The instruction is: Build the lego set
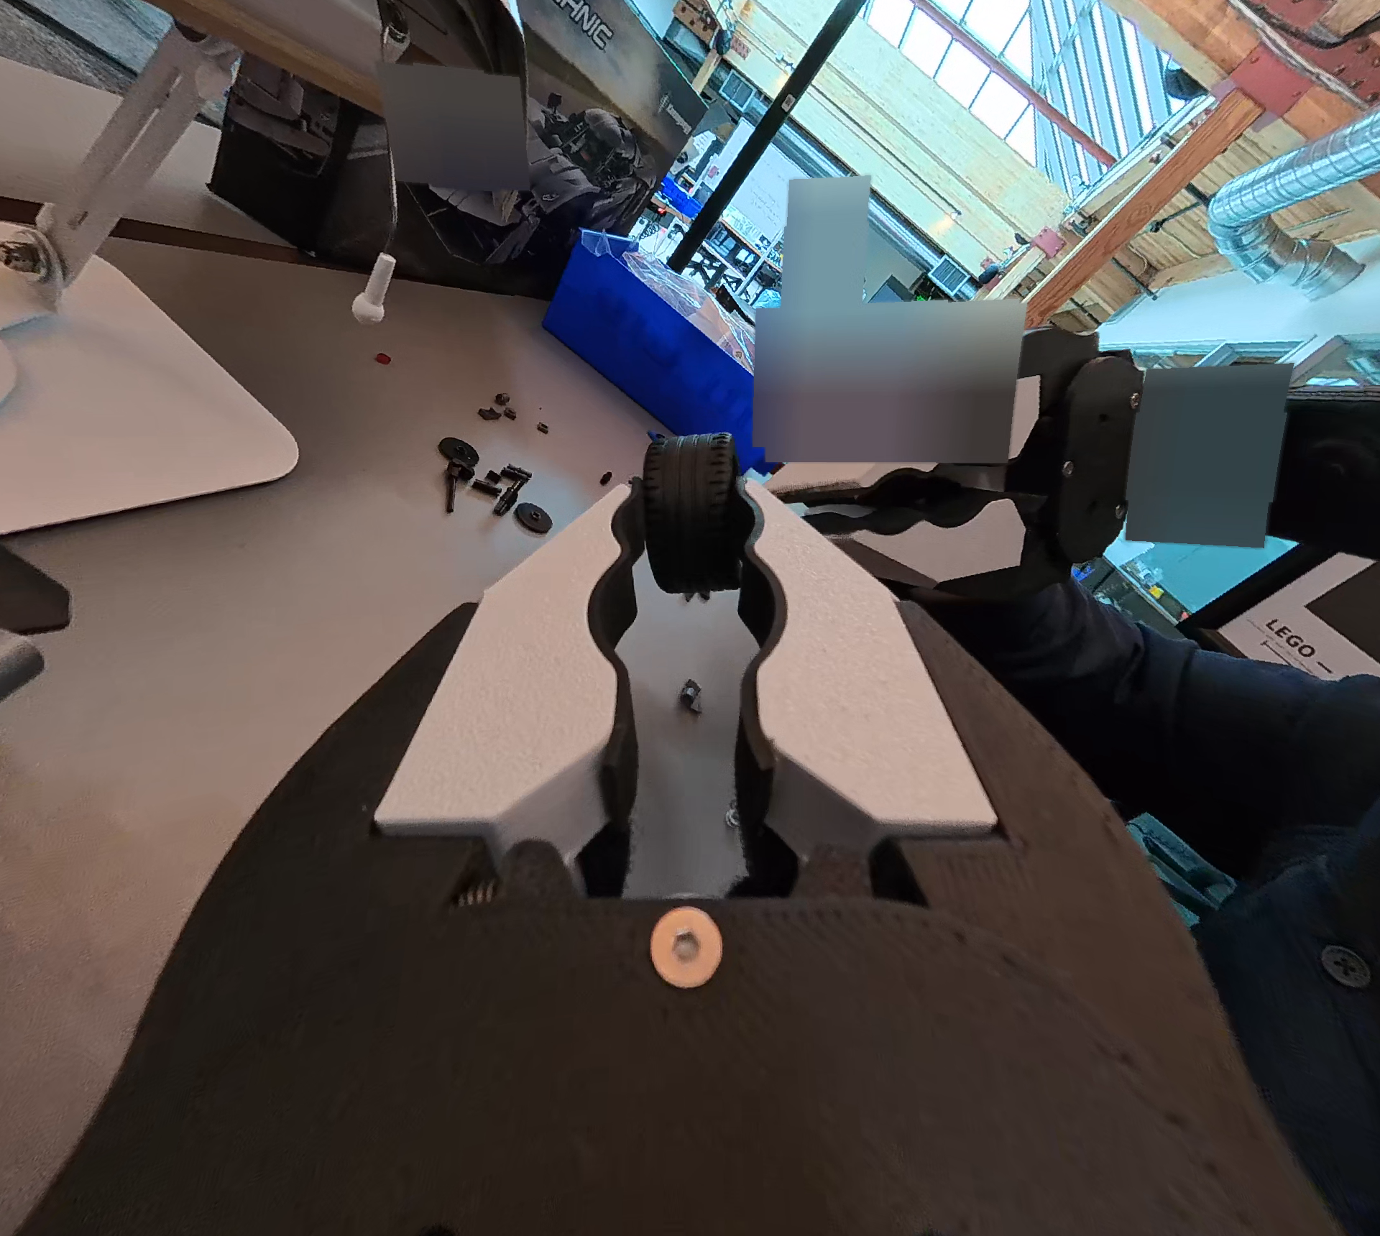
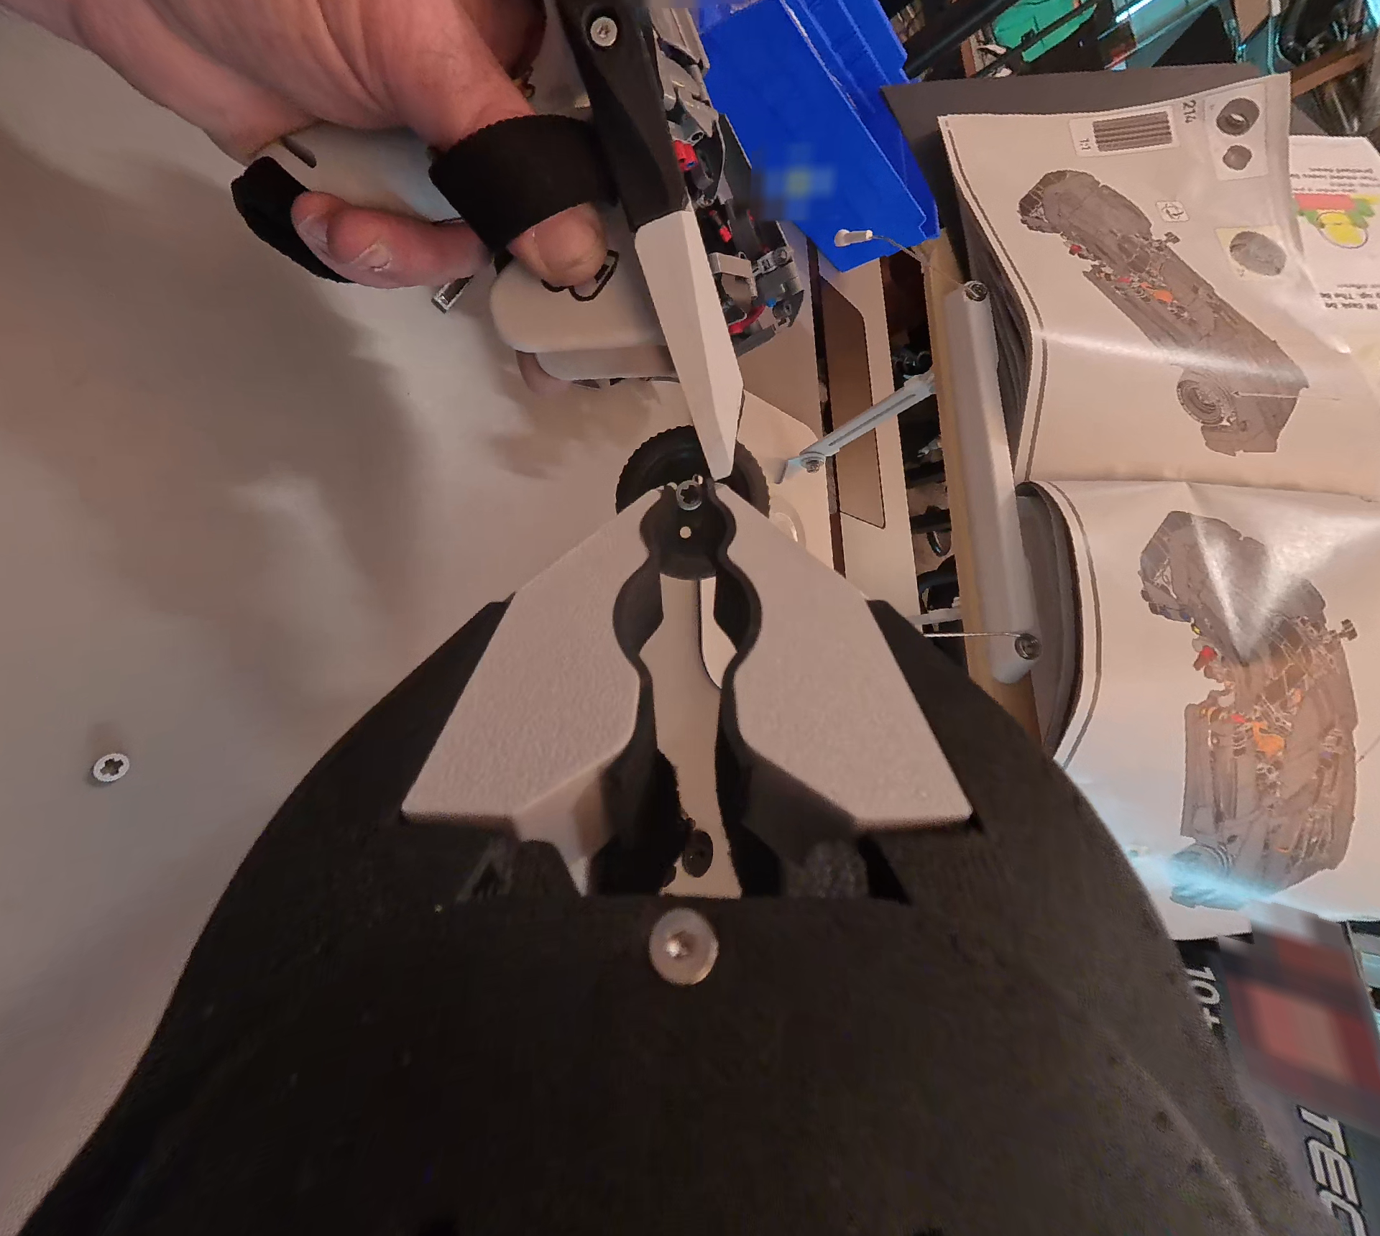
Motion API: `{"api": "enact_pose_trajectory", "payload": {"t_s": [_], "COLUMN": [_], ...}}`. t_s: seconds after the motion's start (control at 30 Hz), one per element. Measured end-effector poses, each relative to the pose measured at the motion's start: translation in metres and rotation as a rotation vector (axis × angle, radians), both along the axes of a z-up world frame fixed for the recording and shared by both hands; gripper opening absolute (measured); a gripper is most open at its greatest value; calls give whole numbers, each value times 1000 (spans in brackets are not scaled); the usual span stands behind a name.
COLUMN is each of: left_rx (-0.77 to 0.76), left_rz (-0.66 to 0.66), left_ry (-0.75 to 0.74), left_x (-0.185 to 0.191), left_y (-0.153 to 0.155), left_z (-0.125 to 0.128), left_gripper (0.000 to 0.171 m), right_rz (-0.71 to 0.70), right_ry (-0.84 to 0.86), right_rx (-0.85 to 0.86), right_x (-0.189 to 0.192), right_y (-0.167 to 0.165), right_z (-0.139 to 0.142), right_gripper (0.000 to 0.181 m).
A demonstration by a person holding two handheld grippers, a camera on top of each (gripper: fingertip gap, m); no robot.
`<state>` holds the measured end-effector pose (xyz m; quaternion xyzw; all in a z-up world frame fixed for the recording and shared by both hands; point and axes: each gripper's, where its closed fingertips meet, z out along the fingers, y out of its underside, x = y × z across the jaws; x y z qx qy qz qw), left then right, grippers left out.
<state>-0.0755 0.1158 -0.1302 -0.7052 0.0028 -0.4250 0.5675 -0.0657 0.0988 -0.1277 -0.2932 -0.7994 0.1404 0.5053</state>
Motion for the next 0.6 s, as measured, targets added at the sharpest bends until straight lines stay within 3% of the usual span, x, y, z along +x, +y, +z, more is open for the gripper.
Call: {"api": "enact_pose_trajectory", "payload": {"t_s": [0.6], "left_rx": [-36], "left_rz": [-71], "left_ry": [22], "left_x": [7], "left_y": [-4], "left_z": [-6], "left_gripper": [20], "right_rz": [80], "right_ry": [-51], "right_rx": [11], "right_x": [6], "right_y": [-5], "right_z": [-6], "right_gripper": [4]}}
